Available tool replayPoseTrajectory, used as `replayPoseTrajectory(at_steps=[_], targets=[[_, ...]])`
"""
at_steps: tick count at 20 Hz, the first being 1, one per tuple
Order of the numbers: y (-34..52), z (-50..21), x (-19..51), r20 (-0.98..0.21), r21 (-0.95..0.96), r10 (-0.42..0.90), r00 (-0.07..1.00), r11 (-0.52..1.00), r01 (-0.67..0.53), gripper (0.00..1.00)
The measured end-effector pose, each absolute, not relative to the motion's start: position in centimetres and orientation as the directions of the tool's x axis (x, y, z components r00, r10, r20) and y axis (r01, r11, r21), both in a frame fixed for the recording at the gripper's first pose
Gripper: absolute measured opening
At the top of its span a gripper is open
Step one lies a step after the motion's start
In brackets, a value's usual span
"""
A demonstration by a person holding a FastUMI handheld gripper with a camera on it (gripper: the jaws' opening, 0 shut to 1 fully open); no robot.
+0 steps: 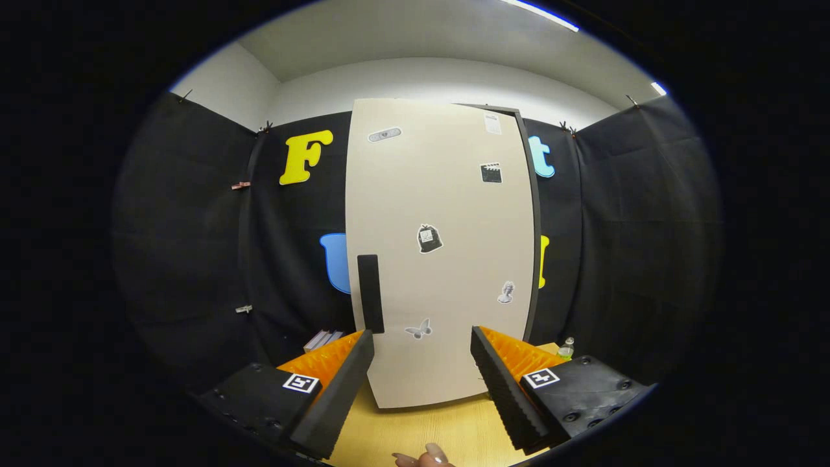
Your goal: Open the shoe cabinet door, grab the shoes and put them into the shoe cabinet, then close the shoe cabinet door.
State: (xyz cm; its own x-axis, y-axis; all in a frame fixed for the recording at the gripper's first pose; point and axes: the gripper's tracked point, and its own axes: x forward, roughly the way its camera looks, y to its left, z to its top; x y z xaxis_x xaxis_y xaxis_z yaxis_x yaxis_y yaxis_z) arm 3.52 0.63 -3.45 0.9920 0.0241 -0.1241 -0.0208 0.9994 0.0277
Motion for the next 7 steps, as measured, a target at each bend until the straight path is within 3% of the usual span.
replayPoseTrajectory(at_steps=[7], targets=[[0.22, -3.39, 3.49, -0.124, 0.025, 0.006, 0.992, 1.0, -0.002, 0.98]])
